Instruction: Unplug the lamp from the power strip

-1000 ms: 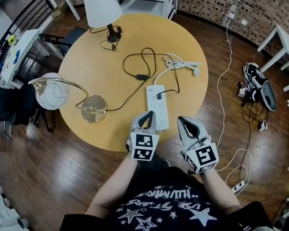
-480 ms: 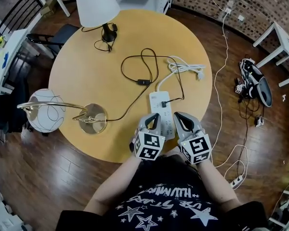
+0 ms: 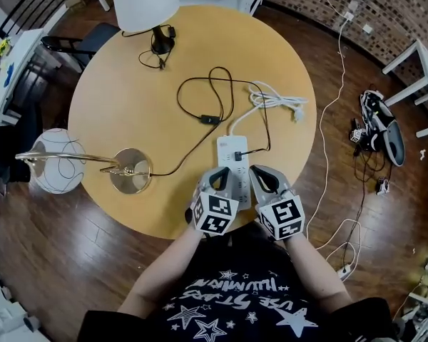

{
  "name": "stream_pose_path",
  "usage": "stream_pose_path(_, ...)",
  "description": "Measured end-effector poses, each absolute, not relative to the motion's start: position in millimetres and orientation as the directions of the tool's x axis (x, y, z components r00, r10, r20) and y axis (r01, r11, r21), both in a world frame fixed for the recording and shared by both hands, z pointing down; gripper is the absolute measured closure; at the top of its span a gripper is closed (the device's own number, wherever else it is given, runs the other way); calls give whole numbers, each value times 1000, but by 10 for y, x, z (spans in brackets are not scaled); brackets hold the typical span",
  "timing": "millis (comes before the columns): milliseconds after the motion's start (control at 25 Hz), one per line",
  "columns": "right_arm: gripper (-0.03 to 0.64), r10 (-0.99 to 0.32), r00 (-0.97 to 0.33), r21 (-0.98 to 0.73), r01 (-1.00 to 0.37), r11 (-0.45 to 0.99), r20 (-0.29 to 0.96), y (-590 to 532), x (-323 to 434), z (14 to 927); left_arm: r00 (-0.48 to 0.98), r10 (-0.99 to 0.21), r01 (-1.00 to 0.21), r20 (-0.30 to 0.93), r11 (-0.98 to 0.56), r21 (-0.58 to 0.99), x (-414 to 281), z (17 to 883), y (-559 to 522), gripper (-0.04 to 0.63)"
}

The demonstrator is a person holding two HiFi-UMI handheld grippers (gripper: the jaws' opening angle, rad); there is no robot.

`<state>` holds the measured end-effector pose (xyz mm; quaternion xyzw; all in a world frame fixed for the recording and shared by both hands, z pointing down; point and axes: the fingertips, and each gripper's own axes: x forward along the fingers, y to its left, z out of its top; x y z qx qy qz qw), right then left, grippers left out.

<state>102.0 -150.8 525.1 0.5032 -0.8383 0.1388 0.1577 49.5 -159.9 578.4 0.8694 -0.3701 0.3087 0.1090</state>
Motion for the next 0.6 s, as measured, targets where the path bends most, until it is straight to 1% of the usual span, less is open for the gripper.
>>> stream_pose_path(200,607,-778,-474,-82,-870,486,412,-1585,962,5302,527,-573,-707,628,-705,-50,503,5808,-1578,594)
stream_pose_path(400,607,-738,-505,-76,-844,531,447,-1642,901,5424,510,-580,-703,636,-706,-80,531,5819,-1561,594)
stream_pose_path(600,607,-724,-525,-82,-830,552,447,-1717,853,5461,511,-584,-707,631,-703,-79,537,5813,-1551,593)
